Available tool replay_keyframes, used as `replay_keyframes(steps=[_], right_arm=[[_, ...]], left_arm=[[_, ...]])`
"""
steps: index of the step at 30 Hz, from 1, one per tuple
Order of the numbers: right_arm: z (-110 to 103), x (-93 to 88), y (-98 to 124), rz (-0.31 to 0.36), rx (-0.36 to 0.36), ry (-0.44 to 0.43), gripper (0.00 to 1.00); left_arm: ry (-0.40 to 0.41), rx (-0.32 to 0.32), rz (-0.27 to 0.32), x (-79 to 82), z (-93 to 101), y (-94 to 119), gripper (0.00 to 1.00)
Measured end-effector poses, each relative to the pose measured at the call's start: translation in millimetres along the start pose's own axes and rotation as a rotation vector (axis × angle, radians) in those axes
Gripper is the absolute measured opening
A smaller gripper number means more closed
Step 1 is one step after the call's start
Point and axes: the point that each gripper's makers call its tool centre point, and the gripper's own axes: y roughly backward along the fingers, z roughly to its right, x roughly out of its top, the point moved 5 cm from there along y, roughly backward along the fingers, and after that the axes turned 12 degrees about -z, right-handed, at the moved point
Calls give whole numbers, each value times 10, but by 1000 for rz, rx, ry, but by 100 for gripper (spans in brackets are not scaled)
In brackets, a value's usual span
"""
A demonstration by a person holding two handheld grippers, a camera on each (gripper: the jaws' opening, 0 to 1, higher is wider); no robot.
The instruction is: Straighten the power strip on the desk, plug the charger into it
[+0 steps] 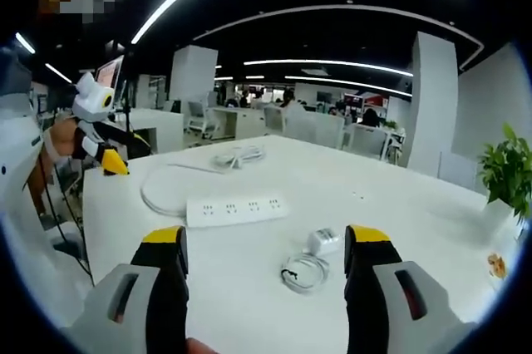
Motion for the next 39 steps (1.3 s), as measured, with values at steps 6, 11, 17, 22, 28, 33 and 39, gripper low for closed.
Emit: replay_keyframes(steps=[6, 11, 17, 22, 28, 33, 39], right_arm=[[14, -33, -57, 0, 12, -14, 77], [17, -52, -84, -2, 19, -22, 77], [10, -78, -140, -8, 28, -20, 77], [-2, -97, -166, -14, 35, -15, 77], [-25, -110, -185, -20, 44, -15, 77], [-60, -127, -215, -20, 57, -20, 76], [-81, -129, -239, -17, 67, -20, 76]], left_arm=[[-56, 21, -43, 14, 19, -47, 96], [-64, 15, -45, 55, 39, -102, 96], [-130, -15, -74, 64, 118, -235, 95], [-135, -43, -98, 64, 133, -409, 96], [-178, -48, -115, 75, 116, -523, 93], [-191, -59, -122, 112, 126, -608, 93], [-162, -78, -108, 216, 75, -803, 96]])
